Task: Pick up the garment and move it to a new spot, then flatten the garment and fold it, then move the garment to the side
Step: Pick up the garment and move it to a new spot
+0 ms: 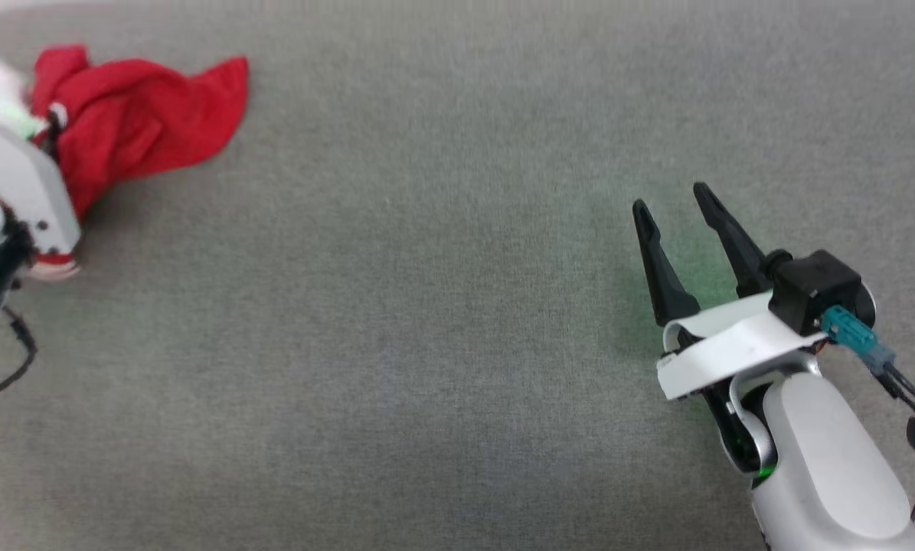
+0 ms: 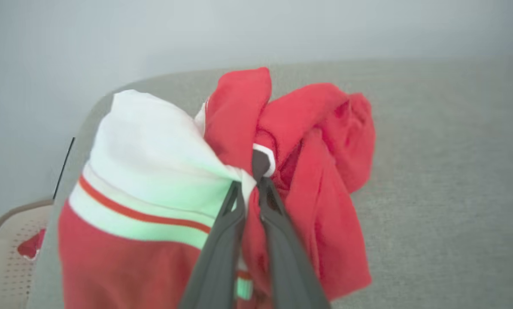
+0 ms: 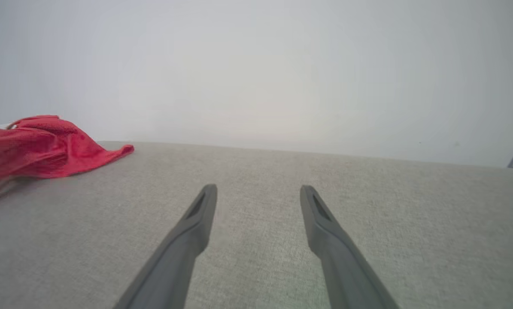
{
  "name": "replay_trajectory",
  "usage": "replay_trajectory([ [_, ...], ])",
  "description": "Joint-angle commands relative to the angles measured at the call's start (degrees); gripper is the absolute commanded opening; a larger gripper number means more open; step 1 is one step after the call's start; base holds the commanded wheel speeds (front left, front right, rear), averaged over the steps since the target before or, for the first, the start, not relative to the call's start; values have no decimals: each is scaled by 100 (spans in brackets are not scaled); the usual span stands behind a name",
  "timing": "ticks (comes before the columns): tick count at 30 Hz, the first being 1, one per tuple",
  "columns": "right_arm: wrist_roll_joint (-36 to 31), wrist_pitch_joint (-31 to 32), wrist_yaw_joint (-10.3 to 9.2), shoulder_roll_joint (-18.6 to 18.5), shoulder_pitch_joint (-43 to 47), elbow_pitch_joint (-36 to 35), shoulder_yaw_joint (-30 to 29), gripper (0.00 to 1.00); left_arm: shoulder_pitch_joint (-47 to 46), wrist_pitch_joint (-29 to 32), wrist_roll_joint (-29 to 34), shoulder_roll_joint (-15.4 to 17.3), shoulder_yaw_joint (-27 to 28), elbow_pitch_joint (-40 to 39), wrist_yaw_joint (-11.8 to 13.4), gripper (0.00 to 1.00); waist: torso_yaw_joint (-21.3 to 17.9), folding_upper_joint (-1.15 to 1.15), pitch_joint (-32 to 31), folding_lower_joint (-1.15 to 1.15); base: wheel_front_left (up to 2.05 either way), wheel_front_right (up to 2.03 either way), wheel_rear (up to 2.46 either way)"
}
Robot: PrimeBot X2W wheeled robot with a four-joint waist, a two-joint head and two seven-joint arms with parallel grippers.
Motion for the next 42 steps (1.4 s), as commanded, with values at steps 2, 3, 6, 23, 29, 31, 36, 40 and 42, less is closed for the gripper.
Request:
replay_trajectory([
  [2, 78, -26, -8, 33, 206, -47, -87, 100, -41, -73, -77, -65, -285, -405, 6, 0, 43, 0, -532, 0, 0, 0, 0],
  [3, 103, -26, -8, 46, 260, -83, -127, 100, -48, -61, -117, -62, -430, -606, 6, 0, 6, 0, -582, 0, 0, 0, 0],
  [6, 178, -26, -8, 93, 446, -191, -287, 100, -139, 36, -283, -79, -902, -1229, 7, 0, -119, 0, -663, 0, 0, 0, 0],
  [23, 1031, -16, -8, 224, 582, -1033, -803, 100, -2011, -352, -466, -1007, -4094, -2681, 10, 0, -1979, 0, 195, 0, 0, 0, 0],
  [29, 1438, -16, -8, 226, 550, -1086, -800, 100, -1825, -501, -331, -1193, -4376, -2478, 10, 0, -2441, 0, 493, 0, 0, 0, 0],
  [31, 1545, -16, -8, 227, 537, -1097, -788, 100, -1566, -342, -119, -1168, -4387, -2556, 10, 0, -2519, 0, 543, 0, 0, 0, 0],
  [36, 1629, -15, -8, 226, 559, -1123, -844, 100, -1196, 63, 26, -1016, -4371, -2771, 10, 0, -2554, 0, 580, 0, 0, 0, 0],
  [40, 1730, -16, -8, 225, 525, -1141, -782, 100, -1046, 416, -52, -904, -4377, -2894, 10, 0, -2550, 0, 619, 0, 0, 0, 0],
  [42, 1756, -16, -8, 225, 514, -1140, -767, 100, -993, 534, -51, -881, -4377, -2902, 10, 0, -2553, 0, 624, 0, 0, 0, 0],
])
